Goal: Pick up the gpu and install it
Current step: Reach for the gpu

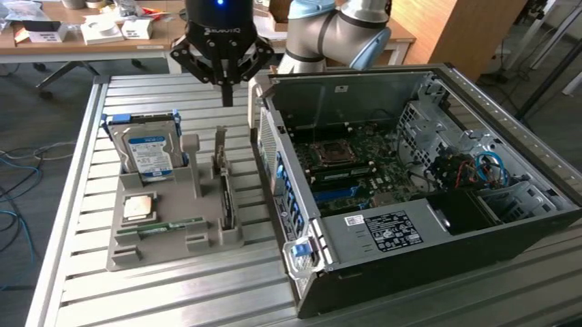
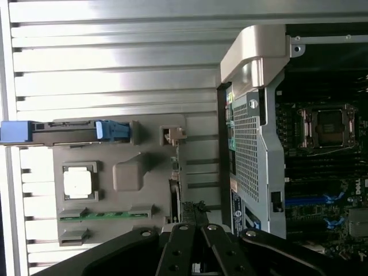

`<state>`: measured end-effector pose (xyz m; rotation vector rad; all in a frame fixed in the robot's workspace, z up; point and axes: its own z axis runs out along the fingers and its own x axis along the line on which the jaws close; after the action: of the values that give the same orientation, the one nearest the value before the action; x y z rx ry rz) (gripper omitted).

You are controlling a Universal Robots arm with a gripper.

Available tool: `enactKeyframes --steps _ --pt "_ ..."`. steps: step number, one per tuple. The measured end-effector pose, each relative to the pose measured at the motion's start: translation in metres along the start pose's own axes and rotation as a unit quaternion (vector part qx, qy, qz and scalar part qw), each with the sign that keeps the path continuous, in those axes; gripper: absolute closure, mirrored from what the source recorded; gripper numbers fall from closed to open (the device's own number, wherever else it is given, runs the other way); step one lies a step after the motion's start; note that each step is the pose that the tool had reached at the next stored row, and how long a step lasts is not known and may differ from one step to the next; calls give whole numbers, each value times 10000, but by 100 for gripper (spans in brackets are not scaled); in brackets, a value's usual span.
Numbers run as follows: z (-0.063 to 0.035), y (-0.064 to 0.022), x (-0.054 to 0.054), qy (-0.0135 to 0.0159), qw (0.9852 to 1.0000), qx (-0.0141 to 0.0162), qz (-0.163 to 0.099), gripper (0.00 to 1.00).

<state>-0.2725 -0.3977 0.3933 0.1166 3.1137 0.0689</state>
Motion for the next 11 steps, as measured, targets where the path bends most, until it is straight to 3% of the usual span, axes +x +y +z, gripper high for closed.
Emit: enactKeyframes --steps 5,11 --pt "0 -4 87 0 10000 0 0 89" --pt "-1 -5 93 0 10000 0 0 89"
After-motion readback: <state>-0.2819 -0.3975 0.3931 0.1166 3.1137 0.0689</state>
